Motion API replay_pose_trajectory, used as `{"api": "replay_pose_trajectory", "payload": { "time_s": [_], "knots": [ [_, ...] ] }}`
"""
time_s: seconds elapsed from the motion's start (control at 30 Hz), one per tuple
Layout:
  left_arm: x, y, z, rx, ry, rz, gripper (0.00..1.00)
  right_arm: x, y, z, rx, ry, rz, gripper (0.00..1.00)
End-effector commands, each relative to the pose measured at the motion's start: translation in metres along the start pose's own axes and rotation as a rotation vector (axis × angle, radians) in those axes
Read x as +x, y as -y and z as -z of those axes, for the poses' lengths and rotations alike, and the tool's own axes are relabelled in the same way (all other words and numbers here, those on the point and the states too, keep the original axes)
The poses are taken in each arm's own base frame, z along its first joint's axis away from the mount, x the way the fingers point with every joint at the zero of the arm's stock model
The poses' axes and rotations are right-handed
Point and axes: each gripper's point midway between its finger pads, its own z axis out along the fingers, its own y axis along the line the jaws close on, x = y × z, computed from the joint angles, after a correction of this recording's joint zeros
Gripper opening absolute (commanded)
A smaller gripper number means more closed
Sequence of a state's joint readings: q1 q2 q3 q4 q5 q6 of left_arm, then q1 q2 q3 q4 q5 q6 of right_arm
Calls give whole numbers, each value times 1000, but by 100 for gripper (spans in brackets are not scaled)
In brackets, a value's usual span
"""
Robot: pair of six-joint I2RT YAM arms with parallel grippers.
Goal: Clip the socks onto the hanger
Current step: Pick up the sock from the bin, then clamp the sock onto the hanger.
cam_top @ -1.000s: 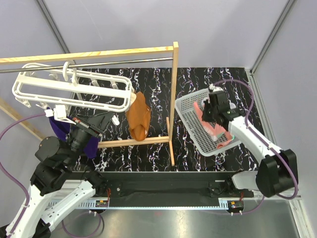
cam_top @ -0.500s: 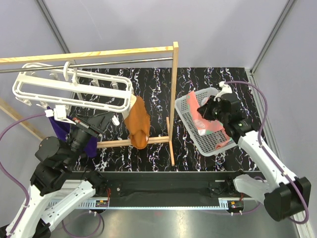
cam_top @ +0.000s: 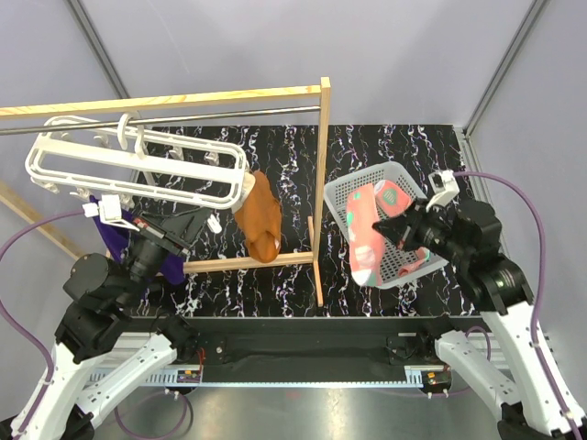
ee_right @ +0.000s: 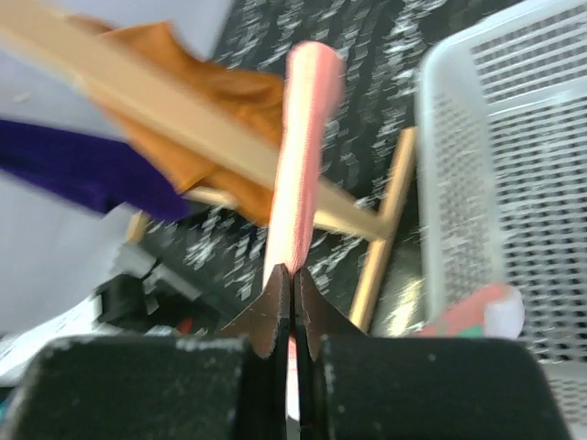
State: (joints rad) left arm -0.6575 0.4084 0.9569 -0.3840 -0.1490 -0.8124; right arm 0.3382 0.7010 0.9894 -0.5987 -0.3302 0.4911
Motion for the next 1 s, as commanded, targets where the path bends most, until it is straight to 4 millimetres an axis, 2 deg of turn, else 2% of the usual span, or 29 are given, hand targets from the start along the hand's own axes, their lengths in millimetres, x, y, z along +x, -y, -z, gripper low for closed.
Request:
{"api": "replay_pose_trajectory", "payload": {
  "time_s": [0.0, 0.13, 0.17, 0.27, 0.47, 0.63, 0.7, 0.77, 0.8, 0.83, 0.87, 0.9, 0.93, 0.97],
  "knots": [
    [11, -1, 5, -3, -60, 10, 0, 14, -48, 37, -194, -101, -47, 0],
    [15, 6, 3, 33, -85, 15, 0, 37, -69, 60, -310, -207, -80, 0],
    [15, 8, 3, 39, -88, 16, 0, 47, -81, 69, -394, -272, -89, 0],
    [18, 9, 3, 45, -104, 11, 0, 62, -96, 87, -507, -360, -121, 0],
    [21, 9, 4, 53, -113, 14, 0, 78, -115, 109, -696, -488, -189, 0],
    [22, 13, 5, 87, -111, 28, 0, 73, -127, 114, -787, -535, -231, 0],
    [24, 19, 6, 118, -122, 45, 0, 72, -132, 111, -818, -548, -218, 0],
    [26, 22, 5, 139, -124, 58, 0, 72, -136, 99, -798, -559, -227, 0],
    [26, 24, 5, 148, -128, 66, 0, 85, -147, 105, -838, -628, -204, 0],
    [26, 24, 5, 150, -126, 68, 0, 92, -152, 101, -845, -643, -172, 0],
    [26, 24, 5, 149, -127, 69, 0, 95, -159, 86, -792, -636, -163, 0],
    [26, 24, 5, 147, -125, 72, 0, 101, -168, 84, -799, -649, -132, 0],
    [26, 23, 5, 141, -126, 72, 0, 108, -186, 89, -822, -644, -76, 0],
    [26, 22, 5, 137, -126, 73, 0, 114, -193, 83, -813, -657, -65, 0]
  ]
}}
